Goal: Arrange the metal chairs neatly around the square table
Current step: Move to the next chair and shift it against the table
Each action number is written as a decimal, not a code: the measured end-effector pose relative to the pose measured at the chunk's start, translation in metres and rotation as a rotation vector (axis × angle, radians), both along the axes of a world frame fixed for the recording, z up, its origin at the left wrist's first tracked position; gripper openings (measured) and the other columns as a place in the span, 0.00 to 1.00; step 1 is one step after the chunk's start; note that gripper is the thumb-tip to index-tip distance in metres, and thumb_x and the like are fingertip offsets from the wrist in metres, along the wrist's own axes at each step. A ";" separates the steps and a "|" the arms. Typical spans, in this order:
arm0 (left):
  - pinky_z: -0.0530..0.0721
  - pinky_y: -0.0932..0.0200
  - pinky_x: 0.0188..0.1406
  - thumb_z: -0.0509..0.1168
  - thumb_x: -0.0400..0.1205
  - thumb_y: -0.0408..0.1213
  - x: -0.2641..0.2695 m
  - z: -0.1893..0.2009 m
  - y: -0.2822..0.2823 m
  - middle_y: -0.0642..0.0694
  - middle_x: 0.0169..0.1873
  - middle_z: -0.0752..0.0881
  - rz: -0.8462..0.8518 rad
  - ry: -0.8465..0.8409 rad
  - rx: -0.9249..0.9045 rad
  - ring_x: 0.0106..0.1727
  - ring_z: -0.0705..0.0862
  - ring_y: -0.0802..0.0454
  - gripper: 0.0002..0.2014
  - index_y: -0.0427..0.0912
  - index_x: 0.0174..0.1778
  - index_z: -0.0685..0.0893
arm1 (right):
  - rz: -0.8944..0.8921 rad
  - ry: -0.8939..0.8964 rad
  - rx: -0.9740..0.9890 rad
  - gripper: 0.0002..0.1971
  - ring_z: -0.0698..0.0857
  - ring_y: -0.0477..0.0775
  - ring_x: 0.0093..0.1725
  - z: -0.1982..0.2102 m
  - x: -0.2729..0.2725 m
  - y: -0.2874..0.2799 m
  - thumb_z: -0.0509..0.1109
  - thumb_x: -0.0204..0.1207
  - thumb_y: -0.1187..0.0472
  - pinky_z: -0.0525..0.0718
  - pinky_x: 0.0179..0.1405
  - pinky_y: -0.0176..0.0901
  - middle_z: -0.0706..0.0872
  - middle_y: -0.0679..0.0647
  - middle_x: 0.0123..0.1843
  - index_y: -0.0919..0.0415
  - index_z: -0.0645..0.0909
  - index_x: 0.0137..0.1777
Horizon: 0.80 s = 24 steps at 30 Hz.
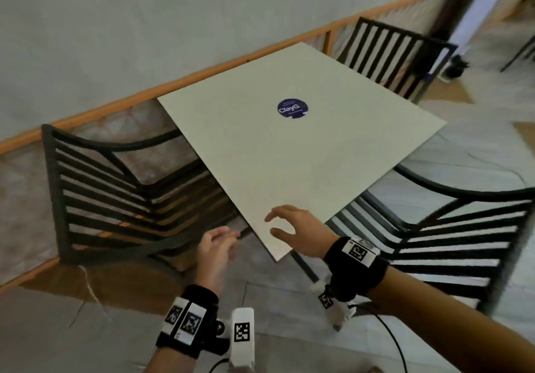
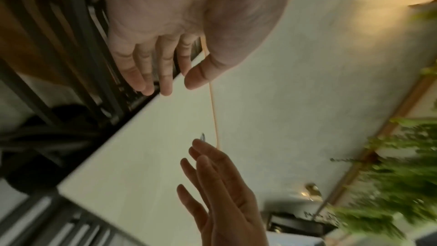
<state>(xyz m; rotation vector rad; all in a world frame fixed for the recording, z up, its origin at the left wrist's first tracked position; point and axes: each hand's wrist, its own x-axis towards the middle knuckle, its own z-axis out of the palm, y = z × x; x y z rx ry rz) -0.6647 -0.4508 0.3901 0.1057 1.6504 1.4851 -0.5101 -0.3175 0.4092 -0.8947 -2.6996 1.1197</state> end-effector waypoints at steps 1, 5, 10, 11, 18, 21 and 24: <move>0.79 0.47 0.57 0.65 0.79 0.27 0.023 0.004 0.014 0.34 0.55 0.88 -0.043 -0.005 0.021 0.58 0.85 0.40 0.12 0.41 0.57 0.76 | -0.042 -0.008 0.009 0.13 0.81 0.52 0.62 0.006 0.028 0.011 0.65 0.79 0.52 0.78 0.64 0.48 0.81 0.51 0.67 0.49 0.78 0.62; 0.82 0.54 0.46 0.64 0.79 0.26 0.124 0.022 0.070 0.35 0.54 0.88 -0.180 -0.012 0.045 0.53 0.86 0.41 0.16 0.40 0.62 0.74 | -0.151 -0.036 0.053 0.12 0.83 0.51 0.56 0.023 0.150 0.061 0.66 0.77 0.53 0.81 0.60 0.46 0.83 0.50 0.62 0.49 0.80 0.59; 0.85 0.52 0.54 0.65 0.79 0.32 0.234 0.041 0.136 0.40 0.54 0.90 -0.304 0.073 0.052 0.58 0.88 0.43 0.16 0.43 0.63 0.76 | -0.228 -0.057 0.129 0.10 0.83 0.52 0.56 0.047 0.292 0.123 0.69 0.76 0.55 0.80 0.53 0.40 0.85 0.52 0.57 0.53 0.81 0.56; 0.85 0.51 0.56 0.66 0.79 0.33 0.254 0.046 0.148 0.40 0.54 0.91 -0.329 0.091 0.046 0.58 0.88 0.43 0.16 0.45 0.62 0.76 | -0.243 -0.064 0.126 0.10 0.83 0.52 0.57 0.053 0.317 0.135 0.69 0.76 0.55 0.80 0.53 0.40 0.85 0.52 0.57 0.52 0.81 0.56; 0.84 0.49 0.56 0.68 0.77 0.34 0.351 0.085 0.259 0.36 0.56 0.90 -0.506 0.178 0.090 0.60 0.88 0.40 0.18 0.41 0.63 0.78 | -0.313 -0.133 0.146 0.11 0.82 0.53 0.59 0.075 0.426 0.247 0.69 0.76 0.53 0.81 0.57 0.47 0.85 0.52 0.61 0.50 0.81 0.58; 0.84 0.47 0.57 0.69 0.75 0.34 0.377 0.098 0.324 0.37 0.56 0.90 -0.528 0.234 0.119 0.60 0.88 0.39 0.18 0.41 0.62 0.79 | -0.303 -0.138 0.182 0.11 0.83 0.55 0.58 0.079 0.450 0.310 0.70 0.76 0.55 0.81 0.55 0.46 0.85 0.52 0.62 0.51 0.81 0.58; 0.84 0.52 0.53 0.66 0.77 0.33 0.399 0.106 0.397 0.38 0.56 0.90 -0.579 0.311 0.137 0.58 0.88 0.42 0.16 0.41 0.61 0.80 | -0.273 -0.180 0.205 0.11 0.83 0.58 0.58 0.082 0.469 0.380 0.70 0.76 0.57 0.81 0.55 0.48 0.85 0.54 0.61 0.54 0.81 0.58</move>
